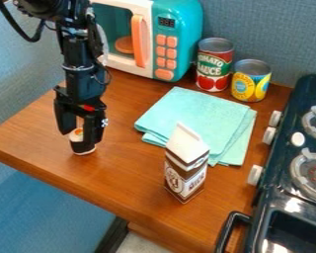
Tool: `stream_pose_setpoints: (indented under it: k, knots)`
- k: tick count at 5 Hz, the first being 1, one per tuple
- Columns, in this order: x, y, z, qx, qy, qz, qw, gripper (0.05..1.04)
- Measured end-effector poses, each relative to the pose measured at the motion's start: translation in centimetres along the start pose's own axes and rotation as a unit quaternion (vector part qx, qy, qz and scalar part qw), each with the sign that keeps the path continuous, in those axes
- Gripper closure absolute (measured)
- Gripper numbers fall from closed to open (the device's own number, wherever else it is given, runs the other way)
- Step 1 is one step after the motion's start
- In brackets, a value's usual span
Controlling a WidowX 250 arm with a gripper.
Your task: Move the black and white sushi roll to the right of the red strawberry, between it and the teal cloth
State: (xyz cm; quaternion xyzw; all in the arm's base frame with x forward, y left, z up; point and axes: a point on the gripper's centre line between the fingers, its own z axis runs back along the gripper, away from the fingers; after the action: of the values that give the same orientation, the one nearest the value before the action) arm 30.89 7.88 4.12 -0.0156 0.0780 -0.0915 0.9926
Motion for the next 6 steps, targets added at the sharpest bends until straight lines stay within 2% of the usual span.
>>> stream_pose_setpoints:
  k: [1,3,4,5,6]
  knots:
    - [0.3,0.1,-0.5,-0.004,0.005,0.009,0.9999,0.133]
    - [0.1,0.5,-1.0,0.007,0.022,0.034,0.9992,0.461]
    - [0.1,0.3,-0.4,-0.001,0.014,0.034,0.9993,0.494]
    - [1.3,0.0,4.9,-0.024,-0.049,0.042,0.9976,0.494]
    - [4.9,1.3,11.5,-0.036,-0.113,0.052,0.9915,0.494]
